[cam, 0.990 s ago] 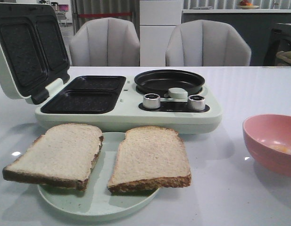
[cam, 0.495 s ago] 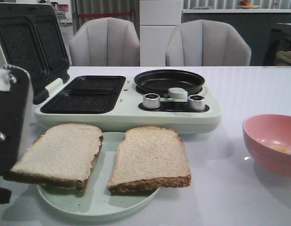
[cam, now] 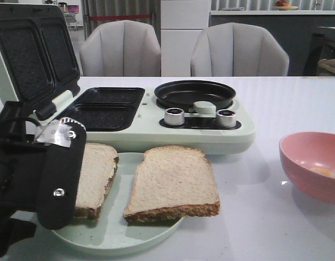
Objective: Make breakfast with bread and shrimp
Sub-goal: 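Grasp the bread slice nearest the left gripper by its edge, then lift the bread slice and lower it onto the sandwich maker plate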
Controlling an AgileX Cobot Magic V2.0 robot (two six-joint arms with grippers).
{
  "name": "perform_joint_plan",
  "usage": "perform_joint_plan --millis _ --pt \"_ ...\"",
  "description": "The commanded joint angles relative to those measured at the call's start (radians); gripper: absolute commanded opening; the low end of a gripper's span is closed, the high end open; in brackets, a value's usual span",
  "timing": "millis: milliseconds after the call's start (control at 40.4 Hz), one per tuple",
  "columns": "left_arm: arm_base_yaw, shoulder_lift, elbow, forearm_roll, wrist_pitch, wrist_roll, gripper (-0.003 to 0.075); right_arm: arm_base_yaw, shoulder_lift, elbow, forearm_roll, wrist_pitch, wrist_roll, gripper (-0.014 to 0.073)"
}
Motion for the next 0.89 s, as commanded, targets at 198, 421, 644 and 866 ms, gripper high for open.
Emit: perform_joint_plan --millis 198,421,644,866 --pt "-0.007 -0.003 -0.031 0.008 0.077 -0.018 0.0227 0.002 0.001 -0.032 -0.003 -0.057 -0.01 0.0507" --pt "-0.007 -0.009 -0.031 -0.04 0.084 -0.018 0.01 0.002 0.001 -0.032 -0.003 -0.057 -0.01 0.0507" --pt "-0.052 -0.117 -0.031 -0.071 0.17 -0.018 0.0099 0.002 0.001 -0.032 -0.003 -0.057 -0.01 0.0507" --pt "-0.121 -0.268 -0.031 0.022 0.259 -0.018 0.0099 0.002 0.001 -0.032 -0.003 -0.057 -0.01 0.0507"
